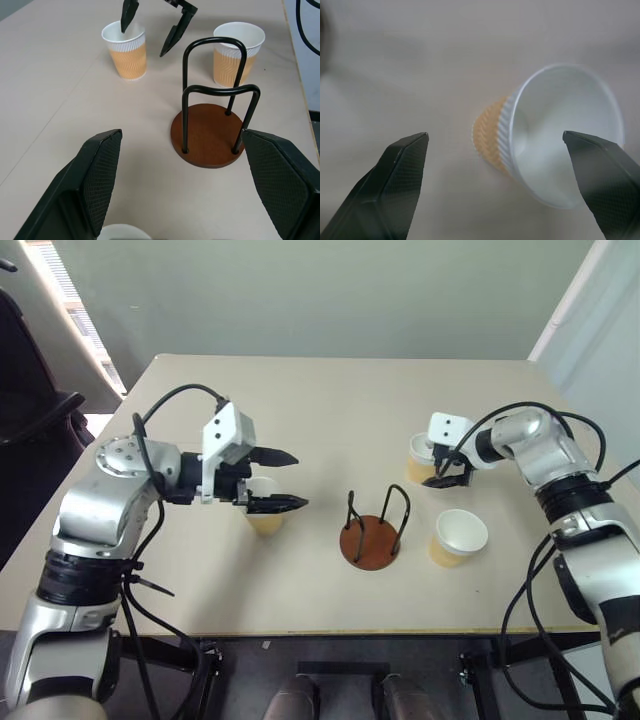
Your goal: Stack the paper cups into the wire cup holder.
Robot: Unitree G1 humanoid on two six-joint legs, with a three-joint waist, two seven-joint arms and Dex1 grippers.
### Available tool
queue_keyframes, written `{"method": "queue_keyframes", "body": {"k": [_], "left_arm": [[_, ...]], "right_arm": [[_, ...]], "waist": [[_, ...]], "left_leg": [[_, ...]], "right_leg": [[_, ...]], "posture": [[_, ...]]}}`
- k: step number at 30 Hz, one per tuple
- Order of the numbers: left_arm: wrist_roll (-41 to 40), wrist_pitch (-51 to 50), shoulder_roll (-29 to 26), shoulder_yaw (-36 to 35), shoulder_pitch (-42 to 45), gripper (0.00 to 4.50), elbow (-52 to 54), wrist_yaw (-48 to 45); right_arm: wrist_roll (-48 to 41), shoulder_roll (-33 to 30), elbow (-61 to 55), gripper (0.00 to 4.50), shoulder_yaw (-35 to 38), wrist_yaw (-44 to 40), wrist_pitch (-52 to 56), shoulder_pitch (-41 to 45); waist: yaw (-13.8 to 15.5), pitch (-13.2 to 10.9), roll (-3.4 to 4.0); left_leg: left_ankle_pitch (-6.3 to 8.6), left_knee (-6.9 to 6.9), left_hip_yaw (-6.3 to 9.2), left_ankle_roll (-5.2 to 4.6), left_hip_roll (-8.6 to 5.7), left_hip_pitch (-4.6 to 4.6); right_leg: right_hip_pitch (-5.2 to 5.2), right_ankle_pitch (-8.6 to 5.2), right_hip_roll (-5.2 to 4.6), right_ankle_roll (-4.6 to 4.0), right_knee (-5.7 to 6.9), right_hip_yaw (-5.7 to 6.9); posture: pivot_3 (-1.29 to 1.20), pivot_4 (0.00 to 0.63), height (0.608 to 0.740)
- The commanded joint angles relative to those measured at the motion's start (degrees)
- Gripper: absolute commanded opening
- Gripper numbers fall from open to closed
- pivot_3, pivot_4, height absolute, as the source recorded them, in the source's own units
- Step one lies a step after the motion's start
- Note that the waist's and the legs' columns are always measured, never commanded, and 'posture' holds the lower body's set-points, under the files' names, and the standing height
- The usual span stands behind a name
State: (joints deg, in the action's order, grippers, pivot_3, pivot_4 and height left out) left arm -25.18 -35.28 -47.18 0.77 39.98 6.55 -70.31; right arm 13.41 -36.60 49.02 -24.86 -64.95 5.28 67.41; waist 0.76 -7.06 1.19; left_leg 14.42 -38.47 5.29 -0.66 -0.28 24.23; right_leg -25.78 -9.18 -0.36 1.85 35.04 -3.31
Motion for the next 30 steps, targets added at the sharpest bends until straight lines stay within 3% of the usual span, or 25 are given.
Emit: {"method": "queue_keyframes", "body": {"k": [1, 6, 10, 16, 22, 30], "left_arm": [[-0.6, 0.3, -0.7, -1.0, 0.1, 4.13, 1.4, 0.7], [-0.5, 0.4, -0.6, -0.6, 0.2, 4.13, 1.0, 0.8], [-0.3, 0.8, -0.6, -0.5, 0.5, 4.13, 0.3, 0.6], [-0.3, 1.1, -0.9, -0.3, 0.1, 4.13, 0.1, -0.1], [0.0, 1.8, -0.1, 1.2, 0.9, 4.13, -1.2, -1.4], [1.2, 3.3, 1.6, 3.9, 3.5, 4.13, -4.6, -2.0]], "right_arm": [[1.5, 0.2, 1.5, 3.22, 1.0, 0.3, -2.0, 2.4], [0.7, 0.3, 1.2, 1.44, 2.7, -1.7, -1.2, 2.6], [-4.8, -2.4, -9.4, 0.01, 7.4, -8.8, 5.5, 1.7], [-13.7, -9.5, -36.9, 0.01, 12.5, -18.3, 22.0, -0.7], [-21.6, -14.9, -64.3, 0.01, 11.3, -23.0, 36.3, -0.9], [-24.0, -14.1, -71.1, 0.01, 7.5, -20.0, 40.1, -2.0]], "waist": [[0.0, 0.0, 0.00], [0.0, 0.0, 0.00], [0.0, 0.0, 0.02], [0.0, 0.0, 0.01], [-0.3, 0.0, 0.00], [-0.3, 0.0, -0.02]], "left_leg": [[-0.03, 0.04, 0.00, 0.06, 0.00, 0.00], [-0.08, 0.21, 0.00, 0.15, 0.00, 0.00], [-0.13, 0.28, 0.02, 0.23, 0.01, 0.01], [-0.52, 0.31, 0.02, 0.89, 0.03, 0.10], [-0.57, 0.32, 0.04, 0.98, 0.08, 0.04], [-0.35, 0.22, 0.06, 0.37, 0.07, -0.05]], "right_leg": [[-0.01, 0.00, 0.00, 0.00, 0.00, 0.00], [-0.08, 0.02, 0.00, -0.06, 0.00, 0.00], [-0.11, 0.02, 0.00, -0.11, 0.01, 0.02], [-0.15, -0.04, 0.01, -0.20, -0.03, 0.08], [-0.13, -0.14, 0.11, -0.35, -0.01, 0.06], [-0.07, -0.19, 0.09, -0.73, 0.13, 0.06]], "posture": [[0.00, 0.150, 0.740], [0.00, 0.150, 0.740], [0.00, 0.150, 0.740], [0.00, 0.150, 0.740], [0.00, 0.150, 0.740], [0.00, 0.150, 0.740]]}}
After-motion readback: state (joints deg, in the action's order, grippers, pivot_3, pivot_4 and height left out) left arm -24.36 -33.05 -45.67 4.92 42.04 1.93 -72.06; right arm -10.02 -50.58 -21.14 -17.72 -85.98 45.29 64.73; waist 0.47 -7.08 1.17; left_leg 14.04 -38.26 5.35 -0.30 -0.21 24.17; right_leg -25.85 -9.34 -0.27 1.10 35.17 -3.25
